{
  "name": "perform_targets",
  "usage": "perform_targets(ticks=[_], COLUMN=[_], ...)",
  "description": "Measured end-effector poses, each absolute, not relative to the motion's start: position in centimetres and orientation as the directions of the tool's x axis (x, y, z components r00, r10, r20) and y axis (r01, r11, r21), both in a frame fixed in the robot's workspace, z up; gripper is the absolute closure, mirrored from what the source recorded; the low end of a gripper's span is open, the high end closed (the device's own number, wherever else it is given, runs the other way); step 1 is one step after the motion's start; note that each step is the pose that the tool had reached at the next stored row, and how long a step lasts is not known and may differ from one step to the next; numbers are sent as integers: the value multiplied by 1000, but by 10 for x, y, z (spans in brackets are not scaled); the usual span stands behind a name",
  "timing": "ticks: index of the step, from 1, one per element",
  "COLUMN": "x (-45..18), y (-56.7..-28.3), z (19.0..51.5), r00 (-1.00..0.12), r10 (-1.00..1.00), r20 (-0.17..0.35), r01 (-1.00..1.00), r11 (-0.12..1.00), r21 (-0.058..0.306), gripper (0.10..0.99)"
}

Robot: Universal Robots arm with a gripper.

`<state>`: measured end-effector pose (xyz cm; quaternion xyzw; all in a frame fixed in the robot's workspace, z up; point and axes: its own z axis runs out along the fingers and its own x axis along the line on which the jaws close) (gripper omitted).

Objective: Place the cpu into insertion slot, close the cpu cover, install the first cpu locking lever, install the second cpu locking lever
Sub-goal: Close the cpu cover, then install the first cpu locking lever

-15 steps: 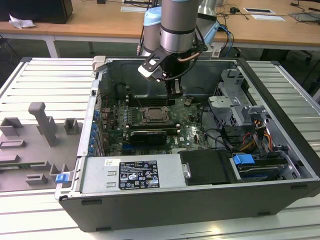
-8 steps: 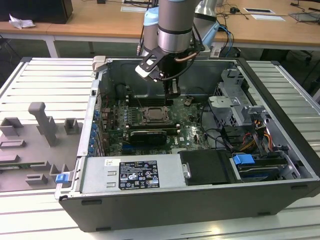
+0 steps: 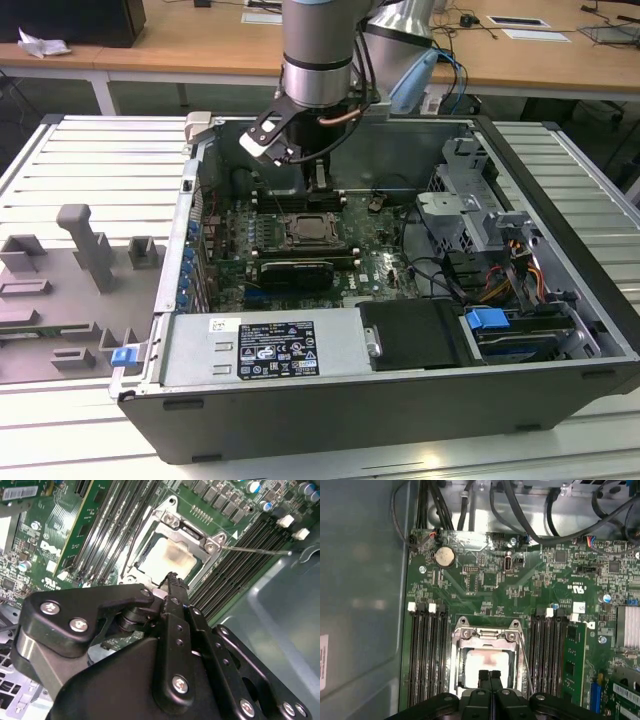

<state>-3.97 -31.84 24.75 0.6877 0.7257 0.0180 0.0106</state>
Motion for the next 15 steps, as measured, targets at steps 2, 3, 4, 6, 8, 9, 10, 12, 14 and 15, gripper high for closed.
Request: perform_targets(ticks=[2, 3, 4, 6, 8, 9, 10, 12, 14, 15], x=[-41, -42, -42, -42, -42, -42, -42, -42, -42, -42], y=[-318, -318, -318, -318, -318, -318, -318, -318, -318, -318], z=[247, 247, 247, 249, 250, 251, 252, 254, 257, 258], r00=[-54, -54, -54, -54, -54, -54, -54, -54, -54, -54], r10=[999, 998, 998, 998, 999, 999, 999, 998, 999, 998], r20=[9, 9, 9, 9, 9, 9, 9, 9, 9, 9], r01=[998, 998, 998, 998, 998, 998, 998, 998, 998, 998], r11=[53, 54, 54, 54, 53, 53, 53, 54, 53, 54], r21=[41, 41, 41, 41, 41, 41, 41, 41, 41, 41], gripper=[980, 980, 980, 980, 980, 980, 980, 980, 980, 980])
